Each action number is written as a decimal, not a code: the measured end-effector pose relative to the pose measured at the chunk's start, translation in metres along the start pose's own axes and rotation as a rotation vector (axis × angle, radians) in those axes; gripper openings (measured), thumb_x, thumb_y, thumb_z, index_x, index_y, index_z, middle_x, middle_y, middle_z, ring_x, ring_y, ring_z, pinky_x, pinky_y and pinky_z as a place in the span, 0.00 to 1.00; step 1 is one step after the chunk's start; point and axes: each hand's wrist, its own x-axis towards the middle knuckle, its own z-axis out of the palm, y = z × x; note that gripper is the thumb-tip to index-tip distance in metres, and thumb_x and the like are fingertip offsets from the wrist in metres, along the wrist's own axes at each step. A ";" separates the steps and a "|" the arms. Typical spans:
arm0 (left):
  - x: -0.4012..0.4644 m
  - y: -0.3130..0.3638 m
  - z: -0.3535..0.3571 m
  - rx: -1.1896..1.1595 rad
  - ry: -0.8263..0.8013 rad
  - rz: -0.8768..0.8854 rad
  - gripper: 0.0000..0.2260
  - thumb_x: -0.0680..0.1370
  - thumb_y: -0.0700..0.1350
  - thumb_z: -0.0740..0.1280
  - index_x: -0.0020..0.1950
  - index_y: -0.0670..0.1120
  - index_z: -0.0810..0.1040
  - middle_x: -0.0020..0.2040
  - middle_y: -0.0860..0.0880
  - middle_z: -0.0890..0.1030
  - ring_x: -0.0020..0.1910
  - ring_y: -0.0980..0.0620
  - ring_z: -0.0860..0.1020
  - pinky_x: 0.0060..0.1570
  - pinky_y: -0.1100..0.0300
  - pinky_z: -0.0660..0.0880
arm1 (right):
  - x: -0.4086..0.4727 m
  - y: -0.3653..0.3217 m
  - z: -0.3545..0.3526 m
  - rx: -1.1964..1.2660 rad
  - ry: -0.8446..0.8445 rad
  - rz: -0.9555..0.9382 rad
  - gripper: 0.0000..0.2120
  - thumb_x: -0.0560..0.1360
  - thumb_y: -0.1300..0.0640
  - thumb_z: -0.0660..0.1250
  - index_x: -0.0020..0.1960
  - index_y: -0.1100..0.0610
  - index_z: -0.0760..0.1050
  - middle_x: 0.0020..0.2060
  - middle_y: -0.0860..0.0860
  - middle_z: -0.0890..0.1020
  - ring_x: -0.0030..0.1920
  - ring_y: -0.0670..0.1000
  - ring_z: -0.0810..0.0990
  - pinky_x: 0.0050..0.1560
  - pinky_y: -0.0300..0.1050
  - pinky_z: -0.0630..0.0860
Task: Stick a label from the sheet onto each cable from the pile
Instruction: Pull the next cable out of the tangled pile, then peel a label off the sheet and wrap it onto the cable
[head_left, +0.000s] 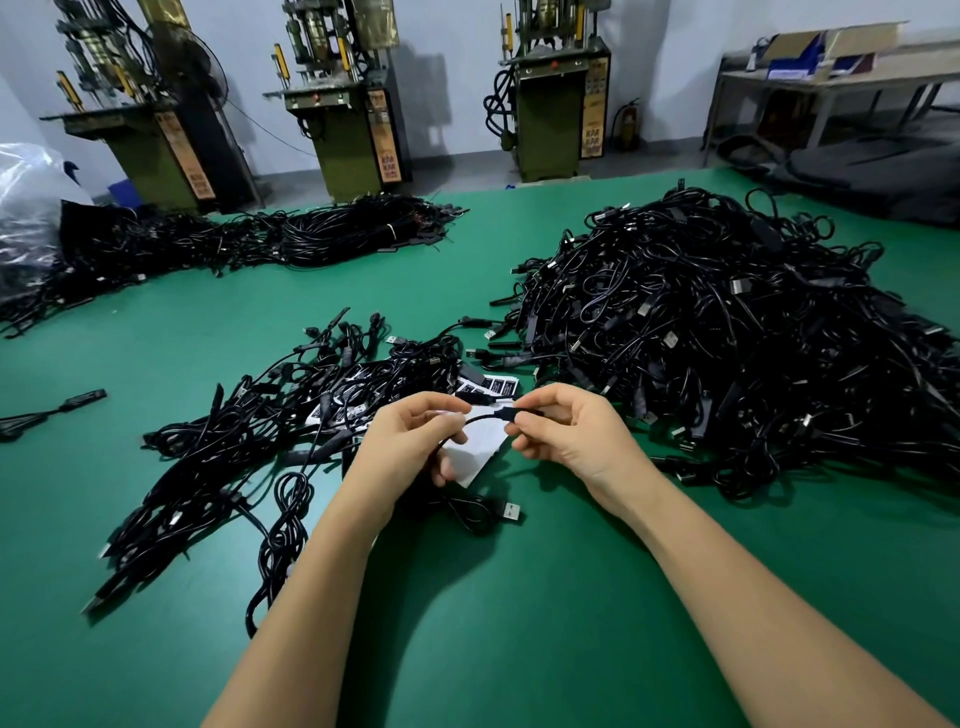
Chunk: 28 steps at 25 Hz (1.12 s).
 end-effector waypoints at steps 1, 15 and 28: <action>0.000 -0.001 -0.001 0.081 -0.011 0.027 0.04 0.77 0.41 0.68 0.47 0.44 0.83 0.35 0.47 0.80 0.24 0.50 0.75 0.25 0.62 0.72 | 0.001 0.002 0.002 -0.062 0.003 -0.042 0.05 0.75 0.69 0.68 0.47 0.61 0.78 0.34 0.53 0.83 0.32 0.46 0.79 0.35 0.36 0.76; 0.005 -0.021 -0.001 0.761 0.194 0.372 0.05 0.78 0.41 0.66 0.51 0.44 0.81 0.51 0.53 0.82 0.48 0.53 0.78 0.45 0.68 0.70 | 0.008 0.012 0.002 -1.064 0.057 -0.204 0.16 0.82 0.57 0.54 0.68 0.55 0.69 0.64 0.52 0.76 0.64 0.54 0.72 0.60 0.47 0.68; 0.003 -0.029 0.004 0.876 0.250 0.405 0.05 0.77 0.45 0.67 0.50 0.49 0.82 0.47 0.55 0.84 0.47 0.52 0.79 0.41 0.61 0.70 | 0.019 0.001 0.007 -0.865 0.407 -0.223 0.05 0.76 0.61 0.65 0.47 0.55 0.79 0.45 0.51 0.81 0.46 0.51 0.78 0.49 0.48 0.76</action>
